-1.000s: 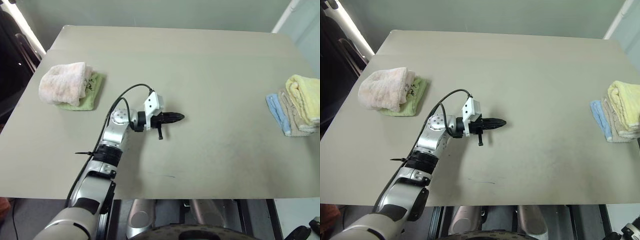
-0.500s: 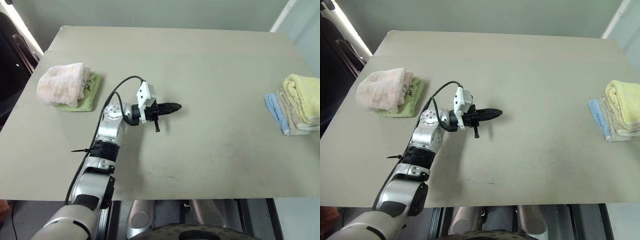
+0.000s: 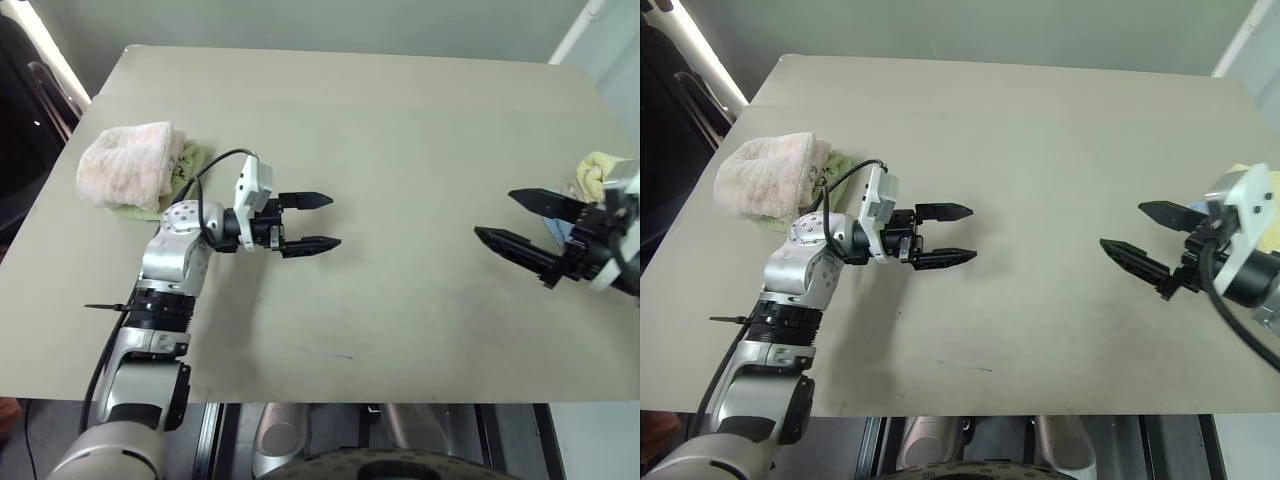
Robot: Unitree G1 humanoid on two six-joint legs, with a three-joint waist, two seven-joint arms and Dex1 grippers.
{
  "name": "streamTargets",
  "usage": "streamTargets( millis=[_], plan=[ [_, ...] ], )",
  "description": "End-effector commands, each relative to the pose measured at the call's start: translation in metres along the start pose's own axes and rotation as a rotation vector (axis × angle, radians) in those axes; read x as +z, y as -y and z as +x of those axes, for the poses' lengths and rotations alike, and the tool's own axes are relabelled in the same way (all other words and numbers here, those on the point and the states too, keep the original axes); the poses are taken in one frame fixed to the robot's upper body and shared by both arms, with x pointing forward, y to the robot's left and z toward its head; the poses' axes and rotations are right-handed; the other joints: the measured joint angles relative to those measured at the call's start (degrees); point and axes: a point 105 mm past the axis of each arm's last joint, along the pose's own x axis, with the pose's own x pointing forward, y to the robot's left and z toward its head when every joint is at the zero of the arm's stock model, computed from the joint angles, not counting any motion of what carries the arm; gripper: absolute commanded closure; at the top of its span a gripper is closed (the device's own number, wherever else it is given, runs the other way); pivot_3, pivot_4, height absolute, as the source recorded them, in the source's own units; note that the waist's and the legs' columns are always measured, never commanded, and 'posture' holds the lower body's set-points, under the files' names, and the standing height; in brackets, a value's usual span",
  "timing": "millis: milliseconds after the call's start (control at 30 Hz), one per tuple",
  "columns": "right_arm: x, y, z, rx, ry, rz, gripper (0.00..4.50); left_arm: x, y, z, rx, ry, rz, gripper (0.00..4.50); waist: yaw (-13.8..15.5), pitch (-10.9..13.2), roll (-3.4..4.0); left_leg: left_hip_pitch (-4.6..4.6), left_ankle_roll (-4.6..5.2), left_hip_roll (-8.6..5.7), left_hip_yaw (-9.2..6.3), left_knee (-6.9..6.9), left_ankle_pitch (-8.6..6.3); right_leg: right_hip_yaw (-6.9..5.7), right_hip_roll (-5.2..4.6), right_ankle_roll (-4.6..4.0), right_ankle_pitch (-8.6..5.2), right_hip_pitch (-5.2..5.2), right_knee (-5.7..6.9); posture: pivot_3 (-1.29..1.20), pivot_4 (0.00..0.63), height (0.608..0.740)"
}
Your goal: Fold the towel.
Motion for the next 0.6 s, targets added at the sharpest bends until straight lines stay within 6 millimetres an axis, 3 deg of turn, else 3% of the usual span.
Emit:
streamTargets(
  millis=[33, 200, 400, 600],
  plan=[
    [0.001, -0.007, 0.008, 0.078, 0.03, -0.03, 0.0, 0.006, 0.001, -0.014, 0.027, -0.005, 0.051, 0.03, 0.01, 0.0, 0.0, 0.01, 0.01, 0.0, 0.03, 0.02, -0.03, 0.0, 0.0, -0.12, 0.07, 0.01, -0.01, 0.0, 0.15, 0.697],
    [-0.002, -0.008, 0.023, 0.113, 0.07, -0.031, 0.0, 0.003, -0.005, -0.027, 0.165, 0.003, 0.102, 0.03, -0.06, 0.0, -0.01, 0.09, 0.0, 0.03, 0.08, 0.09, -0.02, 0.0, -0.01, -0.17, 0.03, 0.02, 0.0, 0.0, 0.15, 0.697],
    [-0.014, -0.018, 0.052, 0.183, 0.16, -0.009, 0.0, -0.005, 0.006, -0.048, 0.212, -0.012, 0.057, 0.03, -0.69, -0.03, -0.05, 0.22, 0.09, 0.08, 0.13, 0.09, 0.18, -0.02, 0.0, -0.35, 0.07, 0.05, 0.01, 0.0, 0.15, 0.697],
    [-0.023, -0.022, 0.077, 0.193, 0.237, 0.052, 0.0, -0.009, 0.019, -0.05, 0.223, 0.001, 0.018, 0.03, -0.79, -0.03, -0.05, 0.35, 0.11, 0.08, 0.12, 0.1, 0.22, -0.02, 0.0, -0.43, 0.12, 0.12, 0.06, 0.0, 0.15, 0.697]
  ],
)
